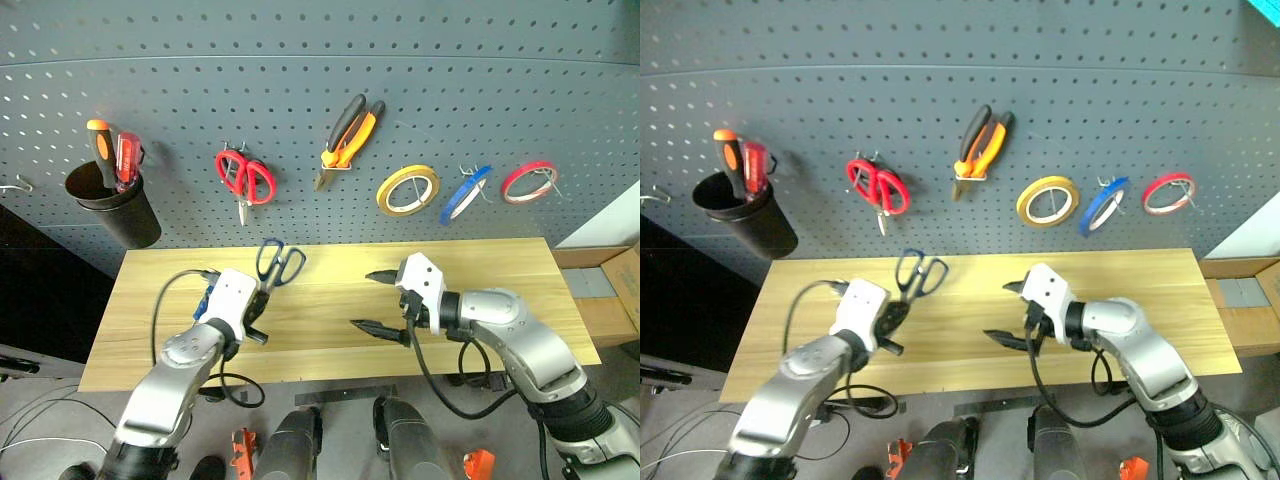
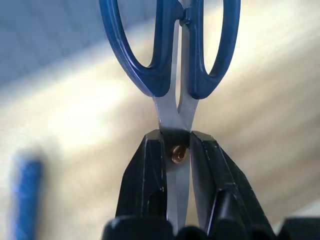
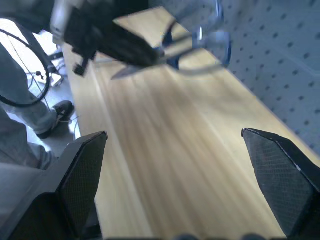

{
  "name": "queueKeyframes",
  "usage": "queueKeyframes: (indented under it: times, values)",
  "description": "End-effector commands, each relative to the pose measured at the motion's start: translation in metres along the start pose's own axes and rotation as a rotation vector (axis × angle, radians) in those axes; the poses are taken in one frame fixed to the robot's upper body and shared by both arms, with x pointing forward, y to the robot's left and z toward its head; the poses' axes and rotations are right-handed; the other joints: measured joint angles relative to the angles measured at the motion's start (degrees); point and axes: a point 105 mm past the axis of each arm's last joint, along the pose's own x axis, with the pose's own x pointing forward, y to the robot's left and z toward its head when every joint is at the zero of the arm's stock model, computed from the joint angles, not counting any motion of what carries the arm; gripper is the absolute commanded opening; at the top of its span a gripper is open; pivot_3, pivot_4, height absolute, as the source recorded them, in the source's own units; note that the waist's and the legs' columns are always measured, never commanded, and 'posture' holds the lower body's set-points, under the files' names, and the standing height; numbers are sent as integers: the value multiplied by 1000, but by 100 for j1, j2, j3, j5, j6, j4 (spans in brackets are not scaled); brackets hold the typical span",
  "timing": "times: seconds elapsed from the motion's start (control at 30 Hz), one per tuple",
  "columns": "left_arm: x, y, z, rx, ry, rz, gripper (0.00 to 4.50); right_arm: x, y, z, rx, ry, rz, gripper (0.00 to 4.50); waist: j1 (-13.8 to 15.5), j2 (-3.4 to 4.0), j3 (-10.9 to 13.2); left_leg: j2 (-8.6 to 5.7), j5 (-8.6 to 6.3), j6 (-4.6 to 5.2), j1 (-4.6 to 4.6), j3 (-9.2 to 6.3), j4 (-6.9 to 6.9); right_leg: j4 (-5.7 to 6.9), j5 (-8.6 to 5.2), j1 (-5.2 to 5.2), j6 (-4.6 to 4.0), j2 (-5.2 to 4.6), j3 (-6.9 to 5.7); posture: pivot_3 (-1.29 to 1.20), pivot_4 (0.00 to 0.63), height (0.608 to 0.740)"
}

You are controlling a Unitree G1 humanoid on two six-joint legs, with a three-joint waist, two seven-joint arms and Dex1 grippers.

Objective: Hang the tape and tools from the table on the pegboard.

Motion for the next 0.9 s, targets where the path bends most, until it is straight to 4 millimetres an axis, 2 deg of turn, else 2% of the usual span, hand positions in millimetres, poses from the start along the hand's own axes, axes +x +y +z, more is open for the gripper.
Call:
queueKeyframes:
  times: [0.03, 0.2, 0.37, 0.53, 0.63, 0.8, 0.9]
  values:
    - [-23, -1, 34, 21, -265, 7, 395, -1, -10, 28, -52, -117, 2, 4500, -6, 0, 0, 0, 0, 0, 1, 3, -1, 0, 0, 0, 0, 0, 1, 0, 253, 740]
    - [-36, -4, 52, 18, -413, 26, 395, 5, -18, 40, -71, -158, 17, 4500, 84, -2, -1, 0, -1, 2, -1, 0, 0, 1, 0, 3, 0, -3, -5, 25, 237, 740]
    - [-42, 17, 83, 47, -495, 95, 395, 11, -20, 44, -100, -172, 54, 4500, 172, -3, -2, -2, 0, 1, -3, -2, 4, 2, 0, 3, 0, -3, -12, 48, 231, 740]
    - [-41, 29, 101, 38, -520, 97, 395, 15, -23, 55, -112, -222, 64, 4500, 192, -4, -4, -2, 0, 0, -1, 2, 4, 5, 0, -1, 0, 3, -19, 65, 223, 740]
    - [-35, 29, 99, 21, -483, 59, 395, 17, -25, 63, -117, -252, 60, 4500, 186, -4, -4, -1, 0, -1, -1, 2, 4, 6, 0, -5, 0, 6, -18, 64, 221, 740]
    - [-21, 17, 87, -18, -405, -34, 395, 17, -25, 70, -126, -269, 54, 4500, 189, -5, -5, -2, 0, -1, -1, 1, 4, 6, 1, -5, 0, 6, -19, 53, 220, 740]
    - [-14, 21, 86, -36, -399, -24, 395, 15, -26, 70, -131, -267, 44, 4500, 187, -5, -5, -2, 1, -1, -2, 0, 6, 6, 1, -4, 0, 6, -20, 39, 220, 740]
